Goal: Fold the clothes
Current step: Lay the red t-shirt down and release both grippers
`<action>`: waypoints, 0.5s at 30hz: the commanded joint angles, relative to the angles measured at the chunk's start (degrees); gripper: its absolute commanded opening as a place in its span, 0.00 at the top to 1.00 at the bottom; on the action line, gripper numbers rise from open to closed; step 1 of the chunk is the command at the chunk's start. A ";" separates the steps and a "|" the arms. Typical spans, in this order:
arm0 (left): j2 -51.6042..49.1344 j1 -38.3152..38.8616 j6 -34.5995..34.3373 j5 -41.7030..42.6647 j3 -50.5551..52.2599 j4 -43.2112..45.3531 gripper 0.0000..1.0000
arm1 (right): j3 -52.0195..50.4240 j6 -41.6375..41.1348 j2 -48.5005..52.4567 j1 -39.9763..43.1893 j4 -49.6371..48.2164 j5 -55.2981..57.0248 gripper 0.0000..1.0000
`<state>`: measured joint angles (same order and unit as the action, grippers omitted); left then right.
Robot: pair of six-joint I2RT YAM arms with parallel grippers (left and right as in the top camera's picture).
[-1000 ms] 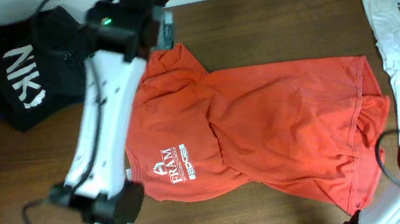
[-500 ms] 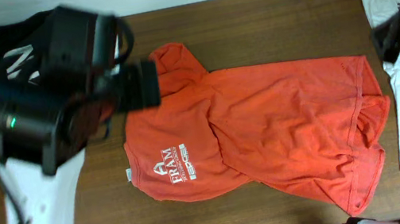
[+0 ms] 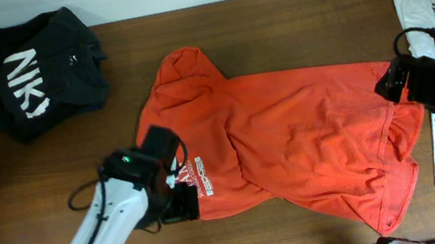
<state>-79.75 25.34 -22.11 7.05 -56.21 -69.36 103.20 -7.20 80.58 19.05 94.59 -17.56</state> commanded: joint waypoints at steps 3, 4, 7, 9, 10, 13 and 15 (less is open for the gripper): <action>0.66 0.13 -5.79 4.17 11.23 13.14 0.17 | -1.42 1.03 -0.11 -0.42 -0.94 0.42 0.01; 0.59 0.11 -7.02 4.09 12.02 14.45 0.17 | -1.42 1.03 -0.11 -0.39 -0.92 0.44 0.01; 0.52 0.11 -9.49 3.80 13.27 18.18 0.17 | -1.42 1.03 -0.11 -0.39 -0.96 0.44 0.01; -0.09 0.11 -10.78 3.63 13.86 20.24 0.17 | -1.42 1.03 -0.11 -0.39 -0.96 0.44 0.01; -0.98 0.11 -10.97 3.63 14.25 20.81 0.17 | -1.42 1.03 -0.11 -0.39 -0.94 0.46 0.01; -3.52 0.11 -11.15 3.65 14.27 22.49 0.17 | -1.42 1.03 -0.07 -0.39 -1.36 0.46 0.01; -5.44 0.11 -11.15 3.69 14.27 24.33 0.17 | -1.42 1.03 -0.04 -0.39 -1.86 0.46 0.01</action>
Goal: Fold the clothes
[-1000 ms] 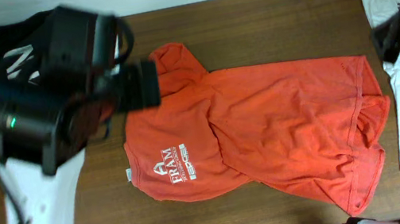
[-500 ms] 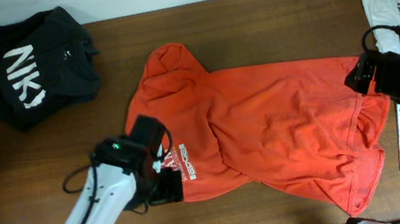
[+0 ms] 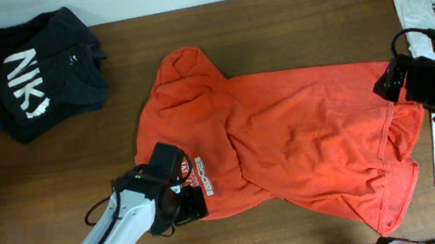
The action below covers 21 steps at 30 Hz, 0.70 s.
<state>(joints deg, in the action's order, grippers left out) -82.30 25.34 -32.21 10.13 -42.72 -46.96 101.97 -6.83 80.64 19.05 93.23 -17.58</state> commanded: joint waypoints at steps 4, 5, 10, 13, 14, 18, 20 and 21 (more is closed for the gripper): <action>-6.95 0.11 -1.01 -0.59 0.79 4.04 0.28 | -0.20 2.21 -0.11 -0.39 -0.46 0.92 0.01; -6.95 0.11 -1.01 -1.29 0.79 4.48 0.45 | -0.20 2.19 -0.11 -0.39 -0.50 0.92 0.01; -6.16 0.11 -0.96 -3.23 -5.55 0.44 0.99 | -0.20 2.19 -0.04 -0.39 -0.72 0.92 0.01; -6.08 0.11 -0.96 -10.34 -16.72 -8.15 0.99 | -0.20 2.16 0.35 -0.39 -0.68 0.90 0.01; -6.08 0.11 -0.76 -12.24 -19.50 -9.22 0.99 | -0.20 2.16 0.48 -0.39 -0.70 0.90 0.01; -6.23 0.11 1.03 -20.48 -25.79 2.23 0.99 | -0.20 2.16 1.29 -0.39 -0.61 0.92 0.01; -7.23 0.11 0.98 -23.65 -25.44 7.06 0.99 | -0.20 2.19 1.49 -0.42 -0.33 0.92 0.01; -8.66 0.11 1.01 -25.11 -25.40 10.69 0.94 | -0.20 2.19 1.49 -0.39 -0.26 0.92 0.01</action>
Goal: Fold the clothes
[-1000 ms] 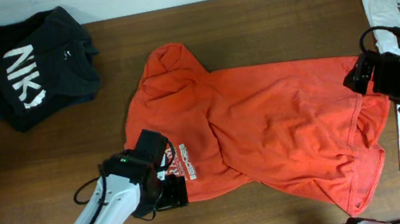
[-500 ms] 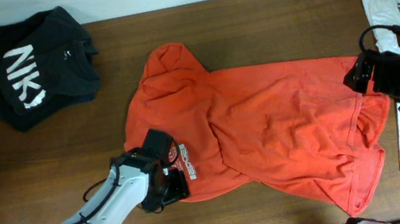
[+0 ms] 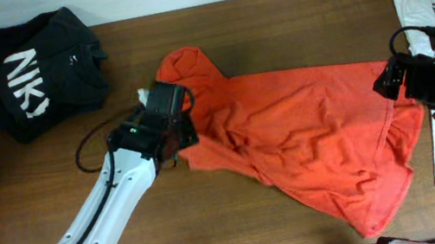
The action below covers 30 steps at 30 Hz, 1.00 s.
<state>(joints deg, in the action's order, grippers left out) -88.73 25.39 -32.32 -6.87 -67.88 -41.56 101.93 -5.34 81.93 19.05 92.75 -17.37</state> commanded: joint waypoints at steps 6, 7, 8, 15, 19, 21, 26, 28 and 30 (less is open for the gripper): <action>-7.89 0.07 5.14 -12.37 -0.35 15.37 0.01 | -0.15 0.74 0.20 -0.39 0.76 0.72 0.01; -7.34 0.07 6.29 -12.04 -0.66 14.60 0.01 | -0.15 0.90 0.20 -0.39 0.85 0.70 0.01; -6.60 0.15 6.49 -11.87 -1.20 12.63 0.01 | -0.15 0.90 0.20 -0.39 0.85 0.70 0.01; -2.16 0.13 6.25 12.66 -2.19 -11.39 0.06 | -0.15 0.87 0.20 -0.42 0.48 0.68 0.01; -6.10 2.08 3.87 21.27 2.29 -7.02 0.06 | -0.15 0.85 0.20 -0.42 0.20 0.66 0.01; -8.90 2.95 3.37 21.29 2.60 -5.25 0.06 | -0.15 0.87 0.20 -0.42 0.28 0.68 0.01; -16.35 2.99 2.80 22.53 2.60 2.62 0.21 | -0.15 0.90 0.20 -0.39 0.48 0.70 0.01; -17.22 2.95 2.80 22.16 2.56 5.90 0.69 | -0.15 0.90 0.20 -0.39 0.46 0.70 0.01; -16.85 2.95 2.80 22.18 1.33 5.81 0.94 | -0.15 0.92 0.20 -0.39 0.42 0.72 0.01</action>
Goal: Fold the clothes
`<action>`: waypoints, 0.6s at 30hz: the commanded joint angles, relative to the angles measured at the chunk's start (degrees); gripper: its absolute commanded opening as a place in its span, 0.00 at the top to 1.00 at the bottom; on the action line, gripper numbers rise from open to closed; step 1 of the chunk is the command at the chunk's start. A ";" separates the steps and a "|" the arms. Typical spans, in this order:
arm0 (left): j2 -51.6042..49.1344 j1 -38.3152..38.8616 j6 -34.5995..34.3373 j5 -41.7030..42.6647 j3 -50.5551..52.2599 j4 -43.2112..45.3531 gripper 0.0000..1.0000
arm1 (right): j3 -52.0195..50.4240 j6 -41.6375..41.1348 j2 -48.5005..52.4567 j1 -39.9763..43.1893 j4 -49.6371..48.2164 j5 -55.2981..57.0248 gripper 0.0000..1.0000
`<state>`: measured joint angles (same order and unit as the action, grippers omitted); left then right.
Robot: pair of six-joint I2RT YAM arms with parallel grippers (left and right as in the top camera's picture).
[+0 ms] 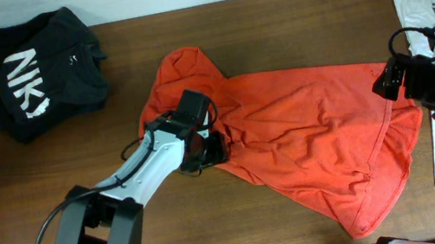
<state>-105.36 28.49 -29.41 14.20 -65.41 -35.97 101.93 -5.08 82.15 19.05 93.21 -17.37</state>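
An orange shirt [308, 143] lies spread and wrinkled across the middle of the table, one sleeve pointing to the back left. My left gripper [210, 148] sits on its front left edge, where the cloth is turned inward, and looks shut on that fabric. My right gripper [388, 82] rests at the shirt's right edge and seems shut on the cloth there. Its fingertips are too dark and small to make out.
A folded black shirt with white letters [36, 73] lies at the back left corner. A white garment stretches along the right edge, partly under my right arm. Bare brown table [245, 240] shows in front.
My left gripper has moved right and toward the front, from the shirt's back left part to its front left edge. The cloth there lies folded further inward. The right gripper stayed put.
My left gripper was first at the shirt's front left corner, beside a white print, and stayed there at the second moment. Then it was up near the sleeve with that corner drawn along, the print hidden. Now it is further right with the left side turned in.
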 commanded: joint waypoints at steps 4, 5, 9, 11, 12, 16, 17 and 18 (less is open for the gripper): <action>1.03 0.24 -0.11 1.07 -5.88 -1.77 0.99 | -0.15 0.63 -0.02 -0.39 -0.46 0.74 0.01; 1.03 0.24 -0.11 1.09 -6.49 -0.35 0.99 | -0.15 0.63 -0.02 -0.39 -0.57 0.74 0.01; 0.42 0.24 -0.11 -0.74 -6.54 12.02 0.99 | -0.15 0.63 -0.02 -0.42 -0.59 0.74 0.01; -0.20 0.24 -0.11 -1.03 -6.54 19.56 0.99 | -0.15 0.63 -0.02 -0.39 -0.61 0.74 0.01; -0.59 0.24 -0.11 -1.97 -6.54 24.15 0.99 | -0.15 0.63 -0.02 -0.42 -0.61 0.72 0.01; -2.10 0.24 -0.09 -3.08 -6.54 28.00 0.01 | -0.15 0.63 -0.02 -0.39 -0.24 0.74 0.01; -2.10 0.22 -0.09 -3.08 -6.54 26.12 0.01 | -0.15 0.63 -0.02 -0.42 -0.17 0.74 0.01; -2.03 0.11 -0.09 -3.06 -6.56 24.00 0.01 | -0.15 0.63 -0.02 -0.39 -0.20 0.76 0.01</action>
<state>-105.80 28.56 -29.67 11.99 -71.29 -8.60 101.86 -4.69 82.15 19.05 92.84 -17.37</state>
